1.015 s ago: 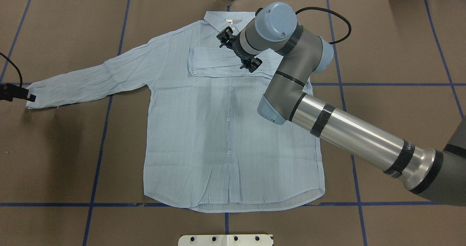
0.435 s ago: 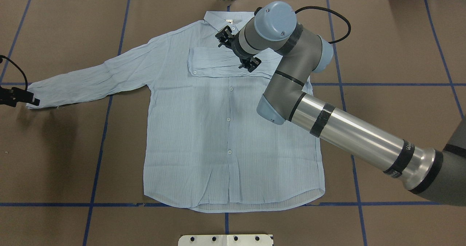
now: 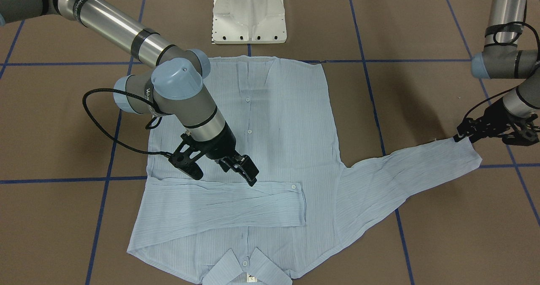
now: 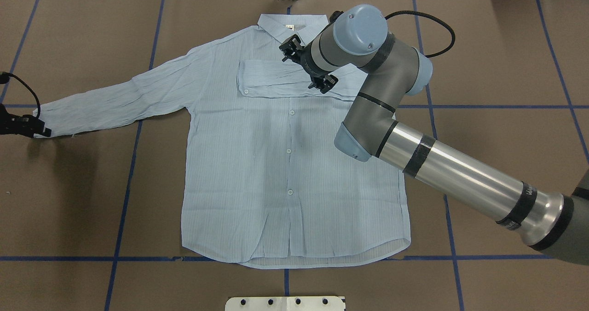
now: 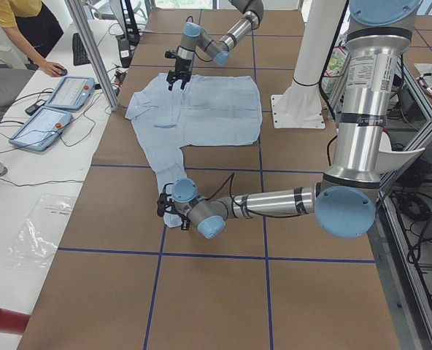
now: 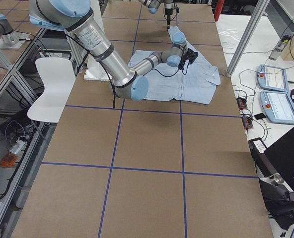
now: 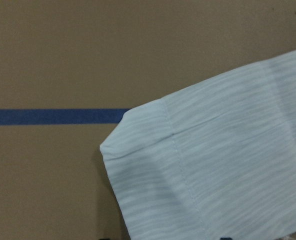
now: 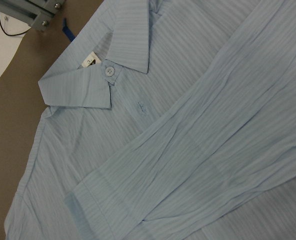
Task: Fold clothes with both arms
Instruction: 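Fold the second sleeve across the chest with the left gripper while the right gripper holds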
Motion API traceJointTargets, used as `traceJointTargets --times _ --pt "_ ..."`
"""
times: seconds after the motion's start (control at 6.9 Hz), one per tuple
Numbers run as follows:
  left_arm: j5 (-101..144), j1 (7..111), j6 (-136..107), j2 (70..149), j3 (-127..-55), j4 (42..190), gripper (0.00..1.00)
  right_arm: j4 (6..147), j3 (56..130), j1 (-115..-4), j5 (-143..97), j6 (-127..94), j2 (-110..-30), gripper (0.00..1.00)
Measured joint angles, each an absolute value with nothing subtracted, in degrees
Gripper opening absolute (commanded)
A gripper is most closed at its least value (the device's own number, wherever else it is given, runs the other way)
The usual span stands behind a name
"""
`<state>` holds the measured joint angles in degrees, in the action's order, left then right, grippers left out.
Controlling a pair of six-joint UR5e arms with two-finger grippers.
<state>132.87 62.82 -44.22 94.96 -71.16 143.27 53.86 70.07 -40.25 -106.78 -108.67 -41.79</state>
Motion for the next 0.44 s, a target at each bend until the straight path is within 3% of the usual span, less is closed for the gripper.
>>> traceJointTargets --times 0.44 --pt "137.6 63.0 -46.2 95.6 -78.6 138.6 0.0 53.8 70.3 -40.2 -106.6 -108.6 -42.2 0.99"
